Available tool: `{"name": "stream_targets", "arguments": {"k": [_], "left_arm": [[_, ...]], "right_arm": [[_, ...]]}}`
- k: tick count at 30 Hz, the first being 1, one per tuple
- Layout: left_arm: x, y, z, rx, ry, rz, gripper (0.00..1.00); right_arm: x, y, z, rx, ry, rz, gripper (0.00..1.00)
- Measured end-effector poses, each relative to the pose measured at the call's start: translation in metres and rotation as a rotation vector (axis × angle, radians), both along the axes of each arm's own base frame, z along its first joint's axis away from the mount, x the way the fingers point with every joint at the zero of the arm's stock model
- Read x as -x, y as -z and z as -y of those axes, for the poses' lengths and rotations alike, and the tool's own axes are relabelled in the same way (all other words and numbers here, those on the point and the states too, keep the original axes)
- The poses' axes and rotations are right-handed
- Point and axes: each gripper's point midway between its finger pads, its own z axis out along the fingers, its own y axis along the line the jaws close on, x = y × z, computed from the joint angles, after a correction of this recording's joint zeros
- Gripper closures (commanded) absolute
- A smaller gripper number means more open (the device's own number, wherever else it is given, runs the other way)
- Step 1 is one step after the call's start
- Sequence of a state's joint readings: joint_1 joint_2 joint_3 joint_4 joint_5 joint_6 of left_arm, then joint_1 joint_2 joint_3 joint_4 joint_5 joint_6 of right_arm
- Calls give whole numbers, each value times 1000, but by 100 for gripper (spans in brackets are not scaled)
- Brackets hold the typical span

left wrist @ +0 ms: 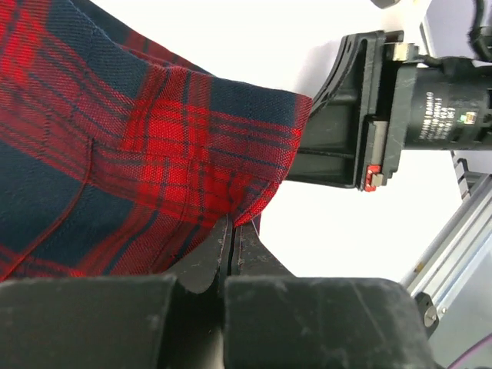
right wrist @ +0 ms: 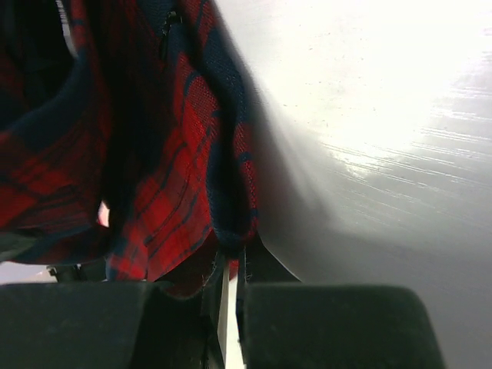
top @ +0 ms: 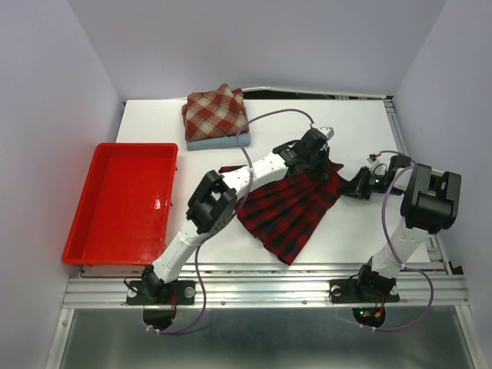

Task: Fold and stack the skirts
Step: Fold the skirt

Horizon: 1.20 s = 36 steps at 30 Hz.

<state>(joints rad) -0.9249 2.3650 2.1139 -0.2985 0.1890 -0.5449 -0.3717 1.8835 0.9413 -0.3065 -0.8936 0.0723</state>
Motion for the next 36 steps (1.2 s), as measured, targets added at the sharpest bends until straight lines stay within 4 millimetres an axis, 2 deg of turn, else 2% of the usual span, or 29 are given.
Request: {"name": "stream_targets", "arguments": {"k": [10,15,22,23,24,29,31,36], "left_arm": [[15,66,23,-33,13,-79,100],[18,67,34,-13,18,-71,100],[15,64,36,-1,7,-63,100],[15,64,37,-1,7,-64,100],[15,63,37,2,6,-65,100],[15,66,40,16,10,-67,100],[14,69,41,25,11,-75,100],[16,71,46,53,29,-85,100]], "right_arm": [[2,-2,-2,0,17,18,99],[3,-2,-3,5,21,34,99],[5,-3,-4,12,21,56,99],[5,-4,-4,11,21,57,96],[5,-5,-4,11,20,58,83],[5,-9,-7,-8,11,67,50],[5,-17,-8,-17,11,82,45],[5,-22,-8,-31,21,82,44]]}}
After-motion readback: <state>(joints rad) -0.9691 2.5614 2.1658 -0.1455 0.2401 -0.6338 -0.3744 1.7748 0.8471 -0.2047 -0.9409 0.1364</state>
